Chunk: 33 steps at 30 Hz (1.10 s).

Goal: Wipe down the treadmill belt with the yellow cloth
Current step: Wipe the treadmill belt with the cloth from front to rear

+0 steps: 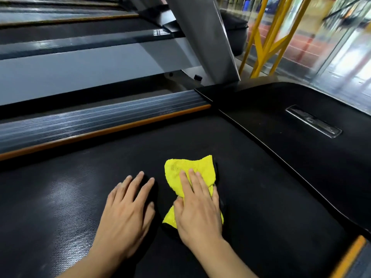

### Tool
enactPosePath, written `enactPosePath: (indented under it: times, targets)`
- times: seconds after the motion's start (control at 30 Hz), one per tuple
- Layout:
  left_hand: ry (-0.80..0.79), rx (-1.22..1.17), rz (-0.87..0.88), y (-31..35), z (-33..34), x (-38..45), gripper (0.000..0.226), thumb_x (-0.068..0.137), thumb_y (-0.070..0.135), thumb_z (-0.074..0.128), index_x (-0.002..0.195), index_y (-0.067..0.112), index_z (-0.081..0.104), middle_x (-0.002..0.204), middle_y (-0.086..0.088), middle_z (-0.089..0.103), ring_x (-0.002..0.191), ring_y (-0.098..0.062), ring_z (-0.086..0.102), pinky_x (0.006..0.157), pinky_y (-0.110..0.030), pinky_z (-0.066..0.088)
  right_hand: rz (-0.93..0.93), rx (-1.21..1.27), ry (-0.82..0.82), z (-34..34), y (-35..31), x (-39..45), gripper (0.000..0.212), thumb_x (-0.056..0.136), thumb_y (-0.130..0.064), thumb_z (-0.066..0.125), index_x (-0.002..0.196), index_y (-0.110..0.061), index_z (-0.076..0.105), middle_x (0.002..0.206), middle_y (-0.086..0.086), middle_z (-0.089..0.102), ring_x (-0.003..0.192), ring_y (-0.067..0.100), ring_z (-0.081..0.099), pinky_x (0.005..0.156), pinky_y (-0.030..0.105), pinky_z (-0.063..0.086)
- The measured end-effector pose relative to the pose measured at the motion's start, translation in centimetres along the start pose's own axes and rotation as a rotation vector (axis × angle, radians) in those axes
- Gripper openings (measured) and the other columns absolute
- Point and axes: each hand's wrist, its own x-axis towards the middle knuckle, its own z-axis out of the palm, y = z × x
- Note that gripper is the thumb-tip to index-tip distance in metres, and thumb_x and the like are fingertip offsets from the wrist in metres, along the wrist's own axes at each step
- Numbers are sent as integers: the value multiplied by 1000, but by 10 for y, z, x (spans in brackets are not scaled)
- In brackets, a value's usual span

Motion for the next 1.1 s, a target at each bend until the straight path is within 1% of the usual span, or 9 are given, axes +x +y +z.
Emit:
enactPosePath:
  times: [0.17, 0.43, 0.53, 0.63, 0.73, 0.8, 0.9, 1.0, 1.1]
  targets:
    - [-55, 21, -37, -8, 8, 52, 61, 96, 49, 31, 151, 25, 43, 158, -7, 40, 146, -31, 35, 121, -44, 20, 53, 10, 39, -13, 37, 69, 60, 102, -36, 36, 157, -32, 15, 166, -10, 9, 153, 10, 2, 122, 46, 10]
    - [-114, 23, -86, -10, 18, 66, 65, 99, 59, 20, 160, 37, 13, 169, 6, 7, 156, -16, -4, 126, -44, 5, 93, -72, 16, -19, 106, 206, 61, 99, -41, 41, 156, -27, 23, 165, -1, 17, 152, 18, 11, 120, 51, 18]
    - [-118, -4, -91, -11, 18, 70, 65, 98, 58, 24, 159, 37, 15, 169, 6, 10, 157, -15, -1, 126, -44, 6, 129, -82, 6, -16, 108, 237, 61, 100, -39, 37, 157, -26, 19, 166, -1, 12, 153, 17, 7, 121, 50, 13]
    - [-132, 1, -103, -13, 19, 72, 66, 96, 57, 28, 158, 35, 22, 167, 4, 19, 156, -18, 9, 124, -47, 13, 155, -71, 48, -10, 97, 241, 56, 100, -34, 34, 155, -23, 28, 164, 2, 22, 152, 18, 16, 120, 50, 18]
    - [-145, -4, -105, -14, 19, 75, 67, 95, 58, 30, 157, 35, 26, 167, 4, 23, 156, -19, 14, 124, -46, 13, -137, 13, 10, 2, 52, 213, 61, 92, -38, 28, 147, -17, 44, 155, 12, 40, 144, 27, 36, 111, 55, 33]
    - [-150, -4, -105, -14, 16, 75, 67, 94, 57, 30, 157, 34, 28, 166, 4, 24, 155, -21, 17, 124, -46, 14, -347, 61, -102, 12, 18, 192, 61, 91, -37, 34, 150, -21, 41, 159, 6, 34, 148, 21, 28, 115, 52, 26]
    - [-154, -8, -100, -12, 12, 76, 67, 93, 57, 31, 157, 35, 29, 166, 4, 25, 155, -21, 19, 124, -46, 15, -416, 72, -205, 6, 14, 189, 62, 94, -34, 47, 154, -31, 29, 165, -7, 18, 151, 9, 13, 120, 43, 12]
    - [-158, -3, -114, -10, 11, 77, 68, 93, 58, 31, 157, 37, 25, 167, 7, 22, 155, -19, 16, 124, -46, 14, -276, -23, -70, -3, 65, 220, 61, 93, -41, 38, 153, -29, 32, 163, -2, 24, 150, 14, 21, 119, 46, 21]
    - [-165, 0, -129, -7, 8, 78, 68, 93, 57, 31, 158, 37, 25, 167, 7, 20, 156, -17, 14, 124, -47, 14, -6, -108, -23, -15, 113, 250, 59, 98, -34, 39, 155, -25, 25, 164, 0, 20, 151, 16, 16, 121, 49, 16]
